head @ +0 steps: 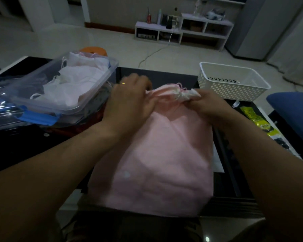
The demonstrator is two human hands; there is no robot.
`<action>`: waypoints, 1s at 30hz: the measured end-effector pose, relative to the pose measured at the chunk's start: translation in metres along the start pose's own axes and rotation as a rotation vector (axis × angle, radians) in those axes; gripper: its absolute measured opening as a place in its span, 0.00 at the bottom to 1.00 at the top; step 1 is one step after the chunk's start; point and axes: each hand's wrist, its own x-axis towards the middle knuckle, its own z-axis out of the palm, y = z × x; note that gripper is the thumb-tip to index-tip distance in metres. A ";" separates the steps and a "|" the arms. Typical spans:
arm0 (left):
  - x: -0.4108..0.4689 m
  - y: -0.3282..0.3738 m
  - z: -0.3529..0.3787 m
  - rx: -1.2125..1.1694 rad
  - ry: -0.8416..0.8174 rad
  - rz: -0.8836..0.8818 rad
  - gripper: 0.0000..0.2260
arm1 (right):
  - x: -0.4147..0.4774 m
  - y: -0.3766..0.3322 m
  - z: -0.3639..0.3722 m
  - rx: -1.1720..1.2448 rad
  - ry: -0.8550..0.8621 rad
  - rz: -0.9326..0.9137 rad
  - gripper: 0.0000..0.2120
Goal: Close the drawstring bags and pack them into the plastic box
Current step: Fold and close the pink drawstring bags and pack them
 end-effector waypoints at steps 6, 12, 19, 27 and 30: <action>-0.053 0.021 0.028 0.226 -0.786 0.239 0.26 | 0.030 -0.014 -0.017 -0.210 0.497 -0.252 0.08; -0.042 -0.013 0.061 0.139 -0.917 0.067 0.33 | 0.002 -0.029 0.002 -0.185 0.354 -0.431 0.18; -0.073 -0.007 0.050 -0.180 -0.621 -0.095 0.27 | -0.067 0.017 0.031 -0.563 -0.076 -0.397 0.26; -0.068 0.009 -0.006 -0.881 -0.743 -0.420 0.23 | -0.092 0.032 0.054 -0.721 -0.144 -0.262 0.36; -0.056 -0.006 -0.002 -0.973 -0.404 -0.975 0.19 | -0.091 0.030 0.053 -0.703 -0.134 -0.289 0.36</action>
